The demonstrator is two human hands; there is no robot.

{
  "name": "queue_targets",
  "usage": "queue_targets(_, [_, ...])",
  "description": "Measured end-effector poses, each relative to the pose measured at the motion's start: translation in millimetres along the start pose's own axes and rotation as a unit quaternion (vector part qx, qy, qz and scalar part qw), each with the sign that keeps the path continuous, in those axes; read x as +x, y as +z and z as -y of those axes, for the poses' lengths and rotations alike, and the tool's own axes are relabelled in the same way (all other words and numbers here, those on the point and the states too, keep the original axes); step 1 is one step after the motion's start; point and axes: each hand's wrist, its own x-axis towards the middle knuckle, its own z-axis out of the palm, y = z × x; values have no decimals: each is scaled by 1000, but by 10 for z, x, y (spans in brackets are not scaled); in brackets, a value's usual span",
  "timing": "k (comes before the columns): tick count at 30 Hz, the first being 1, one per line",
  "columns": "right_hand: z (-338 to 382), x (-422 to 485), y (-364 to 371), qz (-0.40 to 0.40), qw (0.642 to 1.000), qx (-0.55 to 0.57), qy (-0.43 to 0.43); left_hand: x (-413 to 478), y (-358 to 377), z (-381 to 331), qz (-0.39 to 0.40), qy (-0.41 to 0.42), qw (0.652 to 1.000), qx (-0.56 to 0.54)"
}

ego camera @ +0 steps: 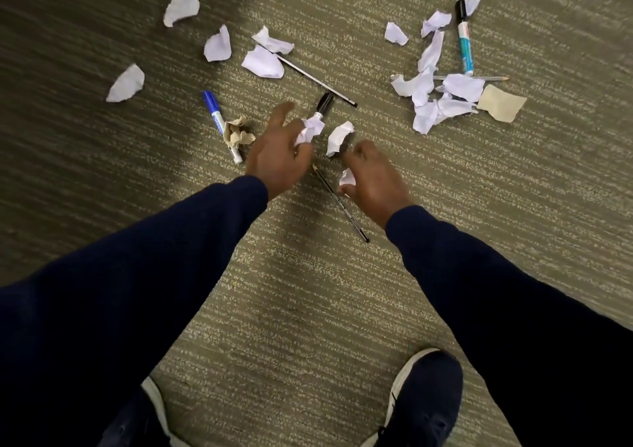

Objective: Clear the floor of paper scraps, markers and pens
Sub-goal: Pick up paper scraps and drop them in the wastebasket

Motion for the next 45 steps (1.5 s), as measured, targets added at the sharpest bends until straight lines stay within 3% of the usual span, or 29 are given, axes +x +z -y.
queue_targets(5, [9,-35,29,-38,998,-44,-17,197,37,-3,45,-24,999,-7])
queue_targets(12, [31,145,-302,-59,994,83,23,61,135,52,8,-47,999,-12])
queue_targets(18, [90,469,-246,36,994,-43,-95,-138,112,133,-5,-102,991,-91])
queue_targets(22, [190,517,-247,13,998,-45,-31,-311,-29,108,-27,-135,978,-154])
queue_targets(25, [360,438,-320,-21,997,39,70,-454,-202,140,-58,-177,961,-207])
queue_targets(30, [1045,289,-507,-6,970,186,160,-826,-754,199,-98,-254,921,-279])
queue_targets(33, [1661,230,-575,38,913,347,209,-1197,-1184,330,-127,-290,894,-318])
queue_targets(36, [2397,150,-585,107,857,466,191,-1656,-1632,486,-182,-327,862,-342])
queue_targets(41, [3603,88,-506,189,855,449,176,-2440,-2315,854,-295,-378,810,-339])
queue_targets(45, [4567,13,-319,259,846,441,152,-3121,-2782,1230,-346,-426,741,-387])
